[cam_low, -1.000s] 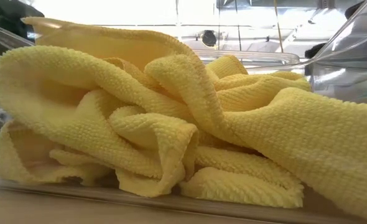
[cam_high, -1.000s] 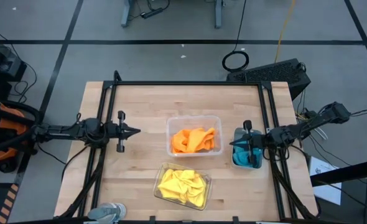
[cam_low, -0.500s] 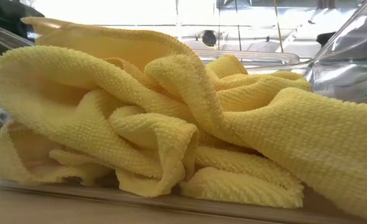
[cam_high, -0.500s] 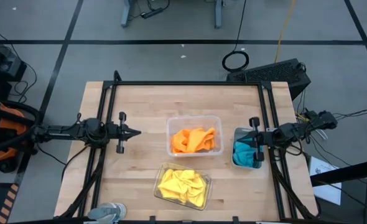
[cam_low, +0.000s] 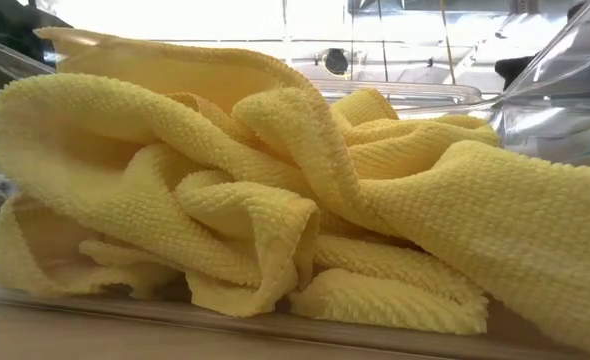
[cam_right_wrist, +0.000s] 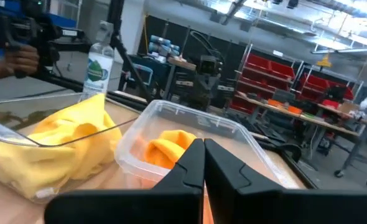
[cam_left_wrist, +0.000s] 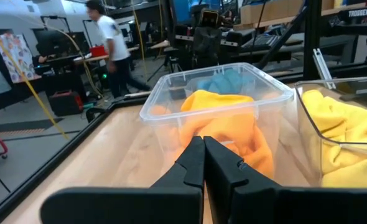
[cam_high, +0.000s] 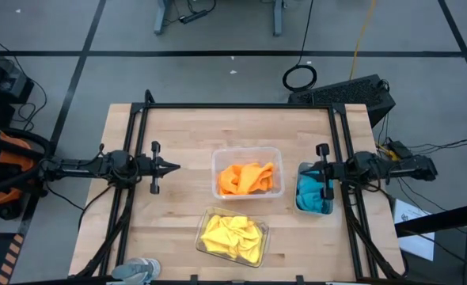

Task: Sort microfiber towel by color & place in baskets
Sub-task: Return to Home Position

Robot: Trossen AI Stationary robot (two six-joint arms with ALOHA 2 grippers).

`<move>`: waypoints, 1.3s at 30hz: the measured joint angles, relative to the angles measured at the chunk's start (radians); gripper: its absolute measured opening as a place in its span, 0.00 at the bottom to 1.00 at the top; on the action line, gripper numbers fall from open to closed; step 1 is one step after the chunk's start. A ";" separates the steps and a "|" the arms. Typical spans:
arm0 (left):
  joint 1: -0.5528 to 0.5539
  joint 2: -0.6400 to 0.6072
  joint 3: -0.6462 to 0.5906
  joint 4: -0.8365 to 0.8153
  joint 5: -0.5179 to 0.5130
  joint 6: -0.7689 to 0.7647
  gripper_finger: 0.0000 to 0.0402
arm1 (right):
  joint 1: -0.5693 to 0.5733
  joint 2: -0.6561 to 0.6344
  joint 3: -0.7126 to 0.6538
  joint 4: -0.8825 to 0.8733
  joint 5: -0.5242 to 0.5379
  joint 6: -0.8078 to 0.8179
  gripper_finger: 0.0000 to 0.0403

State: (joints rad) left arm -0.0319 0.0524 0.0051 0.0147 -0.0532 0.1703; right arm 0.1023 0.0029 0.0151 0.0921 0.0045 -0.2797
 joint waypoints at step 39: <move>-0.001 -0.008 -0.001 -0.002 0.052 -0.034 0.01 | -0.087 0.004 0.000 -0.061 -0.102 0.138 0.00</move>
State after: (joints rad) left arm -0.0330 0.0440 0.0044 0.0123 -0.0010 0.1368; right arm 0.0154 0.0067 0.0151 0.0315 -0.0975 -0.1421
